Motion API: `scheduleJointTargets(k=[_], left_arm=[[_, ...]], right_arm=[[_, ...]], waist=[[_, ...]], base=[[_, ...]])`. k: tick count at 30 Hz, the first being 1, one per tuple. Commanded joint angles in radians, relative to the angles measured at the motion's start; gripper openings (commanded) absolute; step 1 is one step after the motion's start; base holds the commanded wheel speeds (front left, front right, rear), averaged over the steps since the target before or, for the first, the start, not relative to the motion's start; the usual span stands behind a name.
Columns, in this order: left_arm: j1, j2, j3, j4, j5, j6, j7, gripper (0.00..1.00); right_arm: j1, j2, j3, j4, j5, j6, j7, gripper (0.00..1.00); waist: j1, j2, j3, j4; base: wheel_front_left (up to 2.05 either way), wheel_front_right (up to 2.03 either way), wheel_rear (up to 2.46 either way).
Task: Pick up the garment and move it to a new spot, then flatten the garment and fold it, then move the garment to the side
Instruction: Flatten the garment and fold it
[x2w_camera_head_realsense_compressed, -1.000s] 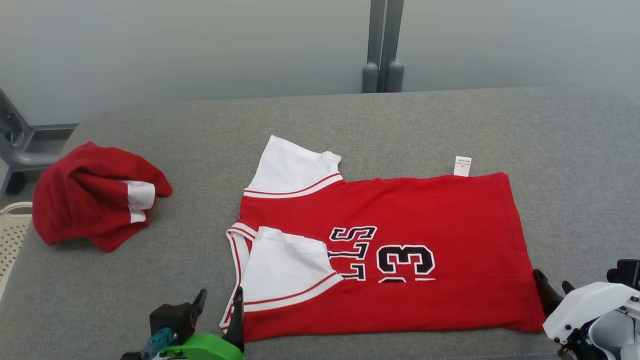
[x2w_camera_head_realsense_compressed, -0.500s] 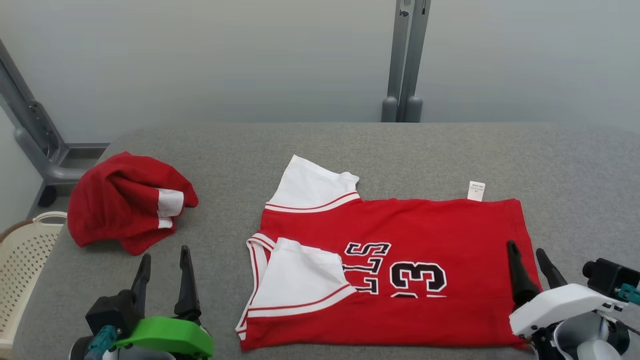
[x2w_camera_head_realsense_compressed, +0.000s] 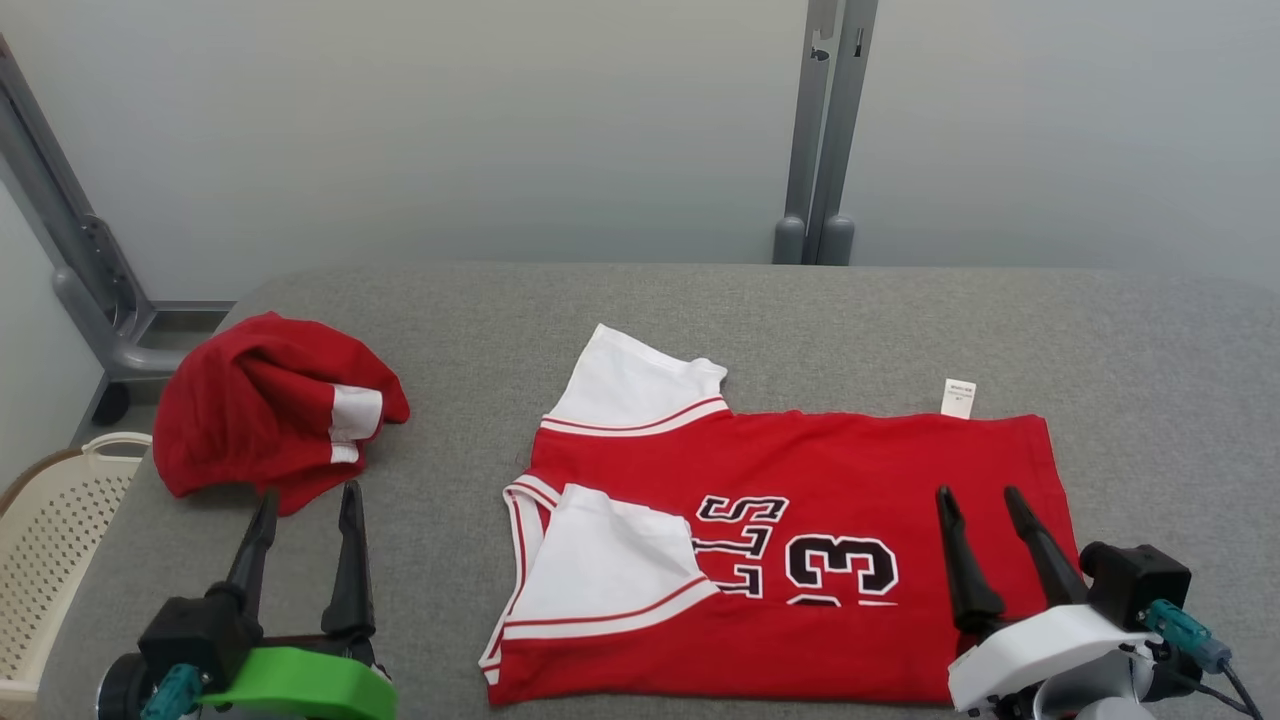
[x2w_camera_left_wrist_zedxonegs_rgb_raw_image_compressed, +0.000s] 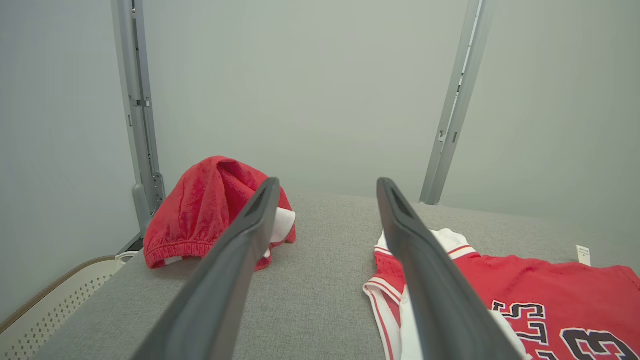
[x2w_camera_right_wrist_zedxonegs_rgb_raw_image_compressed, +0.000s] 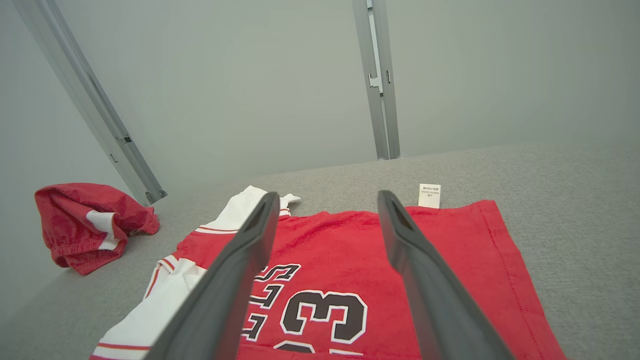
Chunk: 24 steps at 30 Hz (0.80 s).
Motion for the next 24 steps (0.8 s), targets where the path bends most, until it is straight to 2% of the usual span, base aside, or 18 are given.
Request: scheduleJointTargets(k=[1,6,9,17,24], left_arm=[[0.027,-0.008,0.008,-0.002,0.020,-0.012,-0.001,1.00],[0.080,-0.037,0.024,0.018,0.083,-0.055,-0.001,1.00],[0.116,-0.064,0.044,0.018,0.131,-0.062,-0.001,1.00],[0.159,-0.110,0.086,0.041,0.176,-0.099,-0.001,1.00],[0.150,-0.126,0.105,0.060,0.202,-0.122,-0.001,1.00]], right_arm=[[0.018,-0.003,0.005,0.002,-0.025,0.000,-0.014,1.00],[0.032,-0.003,0.011,0.025,-0.094,0.000,-0.033,1.00],[0.040,-0.003,0.010,0.033,-0.141,0.000,-0.043,1.00],[0.052,-0.003,0.003,0.062,-0.168,0.000,-0.051,1.00],[0.049,-0.003,-0.027,0.086,-0.178,0.000,-0.049,1.00]], waist=[[0.0000,0.0000,-0.001,-0.003],[0.0000,0.0000,0.002,-0.011],[0.0000,0.0000,0.007,-0.018],[0.0000,0.0000,0.017,-0.023],[0.0000,0.0000,0.023,-0.025]], base=[[0.00,0.00,0.00],[0.00,0.00,0.00],[0.00,0.00,0.00],[0.00,0.00,0.00],[0.00,0.00,0.00]])
